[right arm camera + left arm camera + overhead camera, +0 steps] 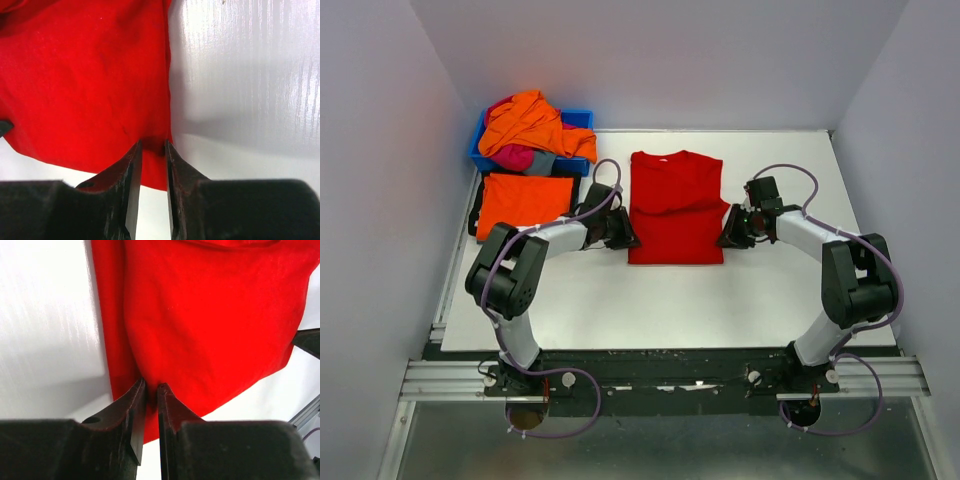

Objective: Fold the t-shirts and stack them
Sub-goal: Fold the folded rectangular tshirt in 1/3 of the way

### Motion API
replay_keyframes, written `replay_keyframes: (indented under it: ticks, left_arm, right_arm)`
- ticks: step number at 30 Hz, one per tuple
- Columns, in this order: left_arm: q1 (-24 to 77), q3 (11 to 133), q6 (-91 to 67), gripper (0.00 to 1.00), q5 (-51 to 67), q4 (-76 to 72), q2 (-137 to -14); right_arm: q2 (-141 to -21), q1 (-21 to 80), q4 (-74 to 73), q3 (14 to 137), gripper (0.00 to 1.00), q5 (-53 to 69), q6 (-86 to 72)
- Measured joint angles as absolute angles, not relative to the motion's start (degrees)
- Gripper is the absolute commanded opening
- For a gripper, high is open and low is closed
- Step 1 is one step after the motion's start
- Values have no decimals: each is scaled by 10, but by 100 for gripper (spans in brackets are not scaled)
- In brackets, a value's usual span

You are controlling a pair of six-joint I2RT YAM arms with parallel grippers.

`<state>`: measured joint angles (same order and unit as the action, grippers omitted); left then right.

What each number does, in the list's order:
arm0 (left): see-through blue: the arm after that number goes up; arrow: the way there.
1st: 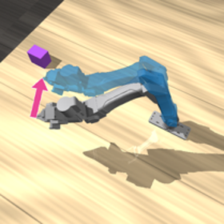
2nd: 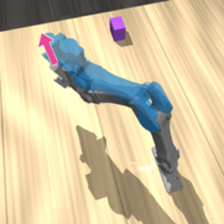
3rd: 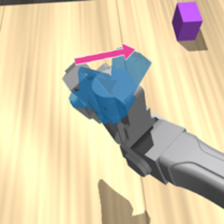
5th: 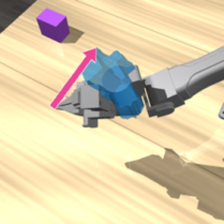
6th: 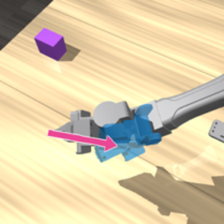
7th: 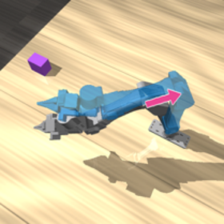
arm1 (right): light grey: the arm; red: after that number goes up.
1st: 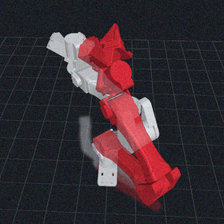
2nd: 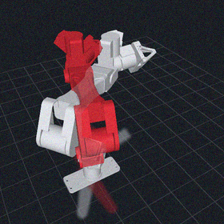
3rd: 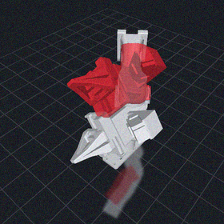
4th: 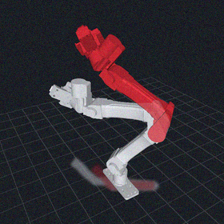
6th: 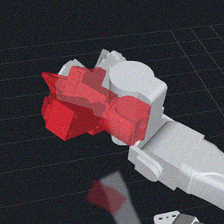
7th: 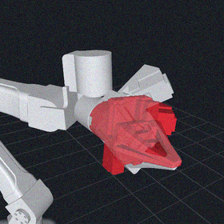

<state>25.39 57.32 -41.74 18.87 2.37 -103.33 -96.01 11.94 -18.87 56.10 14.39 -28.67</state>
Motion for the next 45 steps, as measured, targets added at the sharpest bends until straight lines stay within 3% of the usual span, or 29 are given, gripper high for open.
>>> replay_keyframes:
  ticks: [6,12,15,29,44,45]
  left_arm:
    - [254,575,-412,25,182,32,-1033]
    - [254,575,-406,10,176,36,-1028]
    - [254,575,-404,6,176,35,-1027]
    - [251,563,-395,4,176,44,-981]
    - [251,486,-392,4,178,36,-941]
    - [251,486,-393,5,178,33,-943]
  right_arm:
    - [-960,119,-189,561,31,142,-289]
    - [-969,119,-189,561,1,138,-291]
    - [-972,119,-189,561,1,137,-293]
    - [-926,119,-190,558,1,140,-293]
    - [-895,121,-174,462,1,164,-300]
    - [-895,121,-172,459,5,165,-300]
